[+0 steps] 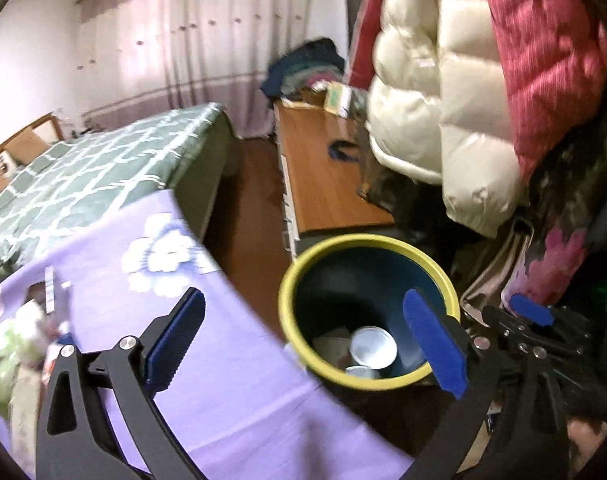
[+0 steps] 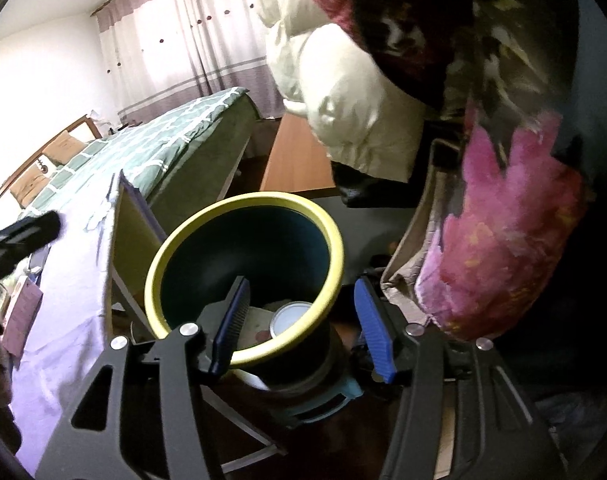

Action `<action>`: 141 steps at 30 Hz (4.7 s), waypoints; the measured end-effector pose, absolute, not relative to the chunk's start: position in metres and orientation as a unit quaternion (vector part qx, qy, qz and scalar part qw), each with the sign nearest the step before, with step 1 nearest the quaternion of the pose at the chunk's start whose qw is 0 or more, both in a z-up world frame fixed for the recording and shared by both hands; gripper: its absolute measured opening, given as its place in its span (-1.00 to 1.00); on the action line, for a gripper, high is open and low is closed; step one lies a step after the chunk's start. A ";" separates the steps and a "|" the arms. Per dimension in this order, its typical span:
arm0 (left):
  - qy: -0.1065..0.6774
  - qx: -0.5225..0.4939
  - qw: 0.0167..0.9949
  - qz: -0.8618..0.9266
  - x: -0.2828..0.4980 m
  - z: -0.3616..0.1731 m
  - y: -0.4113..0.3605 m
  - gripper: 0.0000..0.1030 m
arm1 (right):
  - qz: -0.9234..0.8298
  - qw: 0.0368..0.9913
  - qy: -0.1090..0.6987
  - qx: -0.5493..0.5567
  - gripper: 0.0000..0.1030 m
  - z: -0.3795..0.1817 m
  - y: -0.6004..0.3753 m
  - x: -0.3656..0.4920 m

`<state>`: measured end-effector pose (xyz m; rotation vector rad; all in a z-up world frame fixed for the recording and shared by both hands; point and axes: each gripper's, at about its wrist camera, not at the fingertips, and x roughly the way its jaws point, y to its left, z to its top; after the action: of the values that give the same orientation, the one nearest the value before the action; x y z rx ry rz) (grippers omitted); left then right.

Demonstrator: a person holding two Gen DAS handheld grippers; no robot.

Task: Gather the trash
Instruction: 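Carry the jar to the yellow bin and open the left gripper, then move both tools back over the table toward the green plastic bag, then grasp the green plastic bag with the right gripper, then carry the green bag to the yellow bin and open the right gripper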

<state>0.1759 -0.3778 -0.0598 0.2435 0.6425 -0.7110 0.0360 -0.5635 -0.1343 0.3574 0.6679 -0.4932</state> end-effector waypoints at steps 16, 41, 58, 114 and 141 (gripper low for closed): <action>0.257 0.036 0.949 -0.178 0.165 -0.036 -0.163 0.91 | -0.159 0.917 0.345 0.120 0.04 -0.121 -0.481 0.088; 0.235 -0.014 0.966 0.110 0.195 -0.096 0.071 0.91 | 0.052 0.934 0.352 0.020 0.05 -0.083 -0.268 0.213; 0.234 -0.026 0.957 0.170 0.186 -0.097 0.098 0.91 | 0.164 0.915 0.363 -0.063 0.05 -0.082 -0.118 0.253; 0.237 -0.013 0.967 0.092 0.183 -0.095 0.074 0.91 | -0.089 0.956 0.259 0.107 -0.96 -0.040 -0.412 0.142; 0.246 -0.011 0.967 0.060 0.189 -0.095 0.061 0.91 | -0.204 0.905 0.344 0.148 -0.59 -0.127 -0.501 0.135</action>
<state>0.1885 0.0614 -0.0951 -0.0221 0.4969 0.1214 0.1347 -0.5010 -0.1267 0.3060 0.7102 -0.4222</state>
